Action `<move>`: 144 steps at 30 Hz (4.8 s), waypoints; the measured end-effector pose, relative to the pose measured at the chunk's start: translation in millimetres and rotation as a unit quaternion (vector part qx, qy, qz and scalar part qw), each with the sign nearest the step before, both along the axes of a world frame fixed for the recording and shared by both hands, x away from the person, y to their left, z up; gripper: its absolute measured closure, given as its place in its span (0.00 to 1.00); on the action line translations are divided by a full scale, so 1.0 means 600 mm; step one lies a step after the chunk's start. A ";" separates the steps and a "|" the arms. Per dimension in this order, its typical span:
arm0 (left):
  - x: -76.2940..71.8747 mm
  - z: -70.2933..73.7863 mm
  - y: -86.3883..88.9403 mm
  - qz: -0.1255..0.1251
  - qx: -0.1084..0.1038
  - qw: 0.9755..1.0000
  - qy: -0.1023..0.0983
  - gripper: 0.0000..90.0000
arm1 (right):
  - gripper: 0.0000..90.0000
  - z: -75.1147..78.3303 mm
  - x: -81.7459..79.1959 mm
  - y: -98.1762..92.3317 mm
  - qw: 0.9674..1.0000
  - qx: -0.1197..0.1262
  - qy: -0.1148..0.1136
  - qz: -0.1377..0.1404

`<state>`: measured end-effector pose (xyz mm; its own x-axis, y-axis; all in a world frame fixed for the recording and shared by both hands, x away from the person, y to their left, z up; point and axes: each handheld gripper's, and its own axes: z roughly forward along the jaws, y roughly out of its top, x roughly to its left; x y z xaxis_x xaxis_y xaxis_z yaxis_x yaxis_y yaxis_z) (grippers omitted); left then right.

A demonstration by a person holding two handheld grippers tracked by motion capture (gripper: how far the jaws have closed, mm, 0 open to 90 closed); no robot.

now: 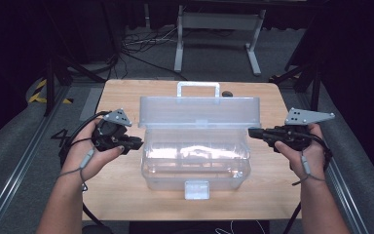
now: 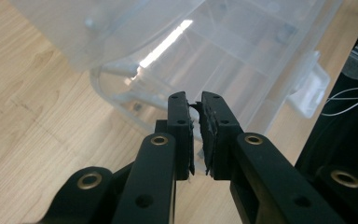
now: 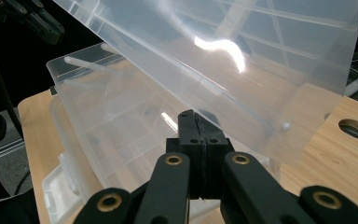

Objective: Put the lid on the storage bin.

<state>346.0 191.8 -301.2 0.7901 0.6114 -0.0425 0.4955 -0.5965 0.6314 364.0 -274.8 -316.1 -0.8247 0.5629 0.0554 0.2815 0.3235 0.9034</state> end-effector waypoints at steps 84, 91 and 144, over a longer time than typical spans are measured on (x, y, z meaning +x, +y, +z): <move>0.094 -0.195 0.113 0.174 0.029 0.982 0.066 0.76 | 1.00 -0.016 -0.011 -0.007 0.989 -0.103 0.100 0.017; 0.100 -0.198 0.110 0.171 0.033 0.982 0.069 0.75 | 1.00 -0.020 -0.014 -0.006 0.987 -0.114 0.107 0.019; 0.109 -0.216 0.108 0.122 0.030 0.987 0.099 0.71 | 1.00 -0.043 -0.016 0.003 0.967 -0.195 0.148 0.067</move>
<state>411.4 256.5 -430.9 0.5988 0.7888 -0.1387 0.7392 -0.4776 0.4748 354.4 -273.3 -342.0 -0.8724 0.4774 0.1048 0.4405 0.6750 0.5919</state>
